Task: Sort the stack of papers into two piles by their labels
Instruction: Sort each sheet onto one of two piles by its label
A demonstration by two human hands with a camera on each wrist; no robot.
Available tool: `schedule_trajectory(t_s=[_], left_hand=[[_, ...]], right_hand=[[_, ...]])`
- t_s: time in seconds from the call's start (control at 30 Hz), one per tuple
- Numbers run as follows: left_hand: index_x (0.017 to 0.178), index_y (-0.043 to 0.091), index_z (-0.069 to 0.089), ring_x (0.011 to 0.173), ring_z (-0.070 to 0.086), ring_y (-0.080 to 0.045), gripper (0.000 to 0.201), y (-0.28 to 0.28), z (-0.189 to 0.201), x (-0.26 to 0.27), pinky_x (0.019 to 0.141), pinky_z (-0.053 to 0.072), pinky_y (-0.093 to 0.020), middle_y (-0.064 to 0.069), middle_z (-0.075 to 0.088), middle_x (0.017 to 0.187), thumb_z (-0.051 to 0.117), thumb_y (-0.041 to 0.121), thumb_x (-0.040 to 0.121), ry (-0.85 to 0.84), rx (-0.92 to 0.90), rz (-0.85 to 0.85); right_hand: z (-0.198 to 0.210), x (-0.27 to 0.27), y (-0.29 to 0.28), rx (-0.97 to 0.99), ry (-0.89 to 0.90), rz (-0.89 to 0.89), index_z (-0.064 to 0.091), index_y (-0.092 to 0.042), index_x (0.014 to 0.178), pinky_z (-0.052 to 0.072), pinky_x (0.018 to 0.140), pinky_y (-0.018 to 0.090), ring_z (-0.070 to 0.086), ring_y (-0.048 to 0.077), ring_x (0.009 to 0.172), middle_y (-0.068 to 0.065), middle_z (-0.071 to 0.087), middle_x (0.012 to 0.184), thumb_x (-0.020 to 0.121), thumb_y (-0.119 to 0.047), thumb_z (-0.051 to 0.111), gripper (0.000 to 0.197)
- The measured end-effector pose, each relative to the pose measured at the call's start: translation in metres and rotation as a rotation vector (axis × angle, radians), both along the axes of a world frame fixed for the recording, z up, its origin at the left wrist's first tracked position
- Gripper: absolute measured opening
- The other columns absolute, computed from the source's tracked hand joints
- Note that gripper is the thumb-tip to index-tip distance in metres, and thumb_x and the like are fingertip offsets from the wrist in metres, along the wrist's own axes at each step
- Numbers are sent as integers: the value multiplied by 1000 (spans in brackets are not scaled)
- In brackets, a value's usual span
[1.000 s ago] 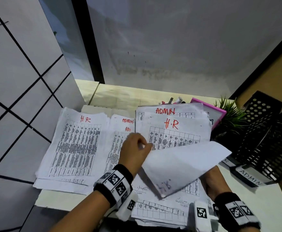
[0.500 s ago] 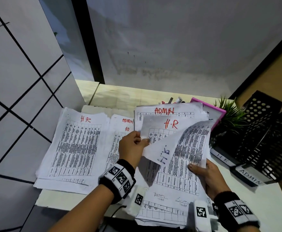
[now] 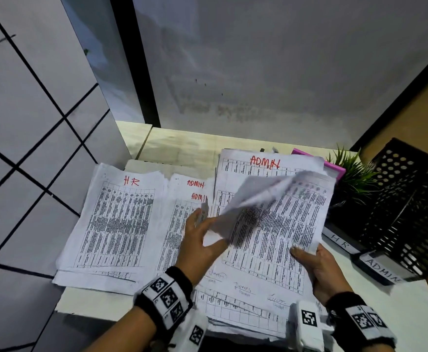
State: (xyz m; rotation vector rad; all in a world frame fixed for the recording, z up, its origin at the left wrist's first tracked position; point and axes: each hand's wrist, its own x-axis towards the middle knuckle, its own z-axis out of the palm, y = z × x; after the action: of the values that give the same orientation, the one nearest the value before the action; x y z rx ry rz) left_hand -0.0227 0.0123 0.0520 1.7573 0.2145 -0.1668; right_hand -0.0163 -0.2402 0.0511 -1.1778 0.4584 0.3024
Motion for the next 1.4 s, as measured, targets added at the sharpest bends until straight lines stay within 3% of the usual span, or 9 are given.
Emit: schedule_trajectory(t_s=[0.1, 0.2, 0.37, 0.43, 0.63, 0.8, 1.13, 1.27, 1.4], left_hand=[[86, 22, 72, 108, 63, -20, 16, -2, -5, 7, 100, 45, -49, -2, 70, 110, 73, 33, 74, 45, -130, 67], [89, 25, 72, 107, 63, -12, 8, 4, -4, 11, 101, 45, -41, 6, 72, 105, 70, 31, 85, 31, -156, 18], [114, -2, 58, 115, 57, -37, 90, 45, -19, 29, 102, 42, -52, -22, 62, 120, 71, 69, 61, 68, -107, 162], [121, -10, 50, 114, 55, -45, 87, 77, -21, 35, 100, 42, -55, -31, 58, 120, 73, 57, 71, 91, -42, 228], [122, -4, 57, 105, 61, -26, 73, 197, -25, 40, 98, 45, -44, -11, 62, 121, 81, 42, 70, 121, 306, 390], [113, -8, 62, 91, 62, -36, 37, 249, -21, 36, 80, 44, -38, -25, 66, 105, 72, 13, 84, 191, 541, 457], [114, -14, 54, 103, 56, -46, 42, 249, -32, 44, 88, 46, -49, -35, 57, 114, 70, 7, 81, 290, 938, 282], [133, -1, 48, 118, 52, -37, 51, 194, -18, 54, 100, 42, -45, -22, 49, 136, 65, 18, 89, 65, 829, 226], [132, 15, 49, 106, 58, -16, 46, 104, 13, 60, 87, 51, -36, 1, 54, 127, 59, 35, 92, -84, 506, 37]], right_hand=[[6, 0, 4, 13, -24, 16, 60, -3, 100, 54, 53, 19, 73, 13, 66, 3, 76, 76, 66, 5, 61, 35], [0, 0, -1, 5, 3, 20, 59, -1, 109, 57, 58, 23, 74, 18, 76, 9, 77, 88, 81, 10, 58, 31], [-4, -1, -7, -32, 49, 9, 59, 1, 118, 58, 60, 35, 73, 27, 79, 16, 75, 98, 81, 3, 61, 37], [-5, -3, -13, -20, 60, -21, 59, 2, 120, 59, 63, 39, 72, 32, 81, 20, 73, 104, 80, 1, 61, 41], [2, -9, -33, 7, 43, -103, 63, -4, 108, 58, 55, 32, 74, 23, 74, 10, 76, 91, 87, 3, 55, 23], [6, -10, -30, 1, 34, -107, 63, -6, 103, 57, 52, 28, 74, 19, 68, 6, 77, 82, 93, 5, 49, 21], [0, -9, -22, -8, 54, -61, 61, 1, 119, 59, 59, 35, 74, 30, 80, 16, 75, 100, 89, 5, 54, 31], [2, -7, -18, -22, 39, -39, 61, 0, 117, 58, 57, 32, 74, 27, 78, 14, 76, 97, 88, 7, 54, 30], [4, -3, -14, -13, 35, -21, 61, 0, 114, 58, 57, 31, 74, 27, 78, 14, 76, 96, 87, 9, 54, 30]])
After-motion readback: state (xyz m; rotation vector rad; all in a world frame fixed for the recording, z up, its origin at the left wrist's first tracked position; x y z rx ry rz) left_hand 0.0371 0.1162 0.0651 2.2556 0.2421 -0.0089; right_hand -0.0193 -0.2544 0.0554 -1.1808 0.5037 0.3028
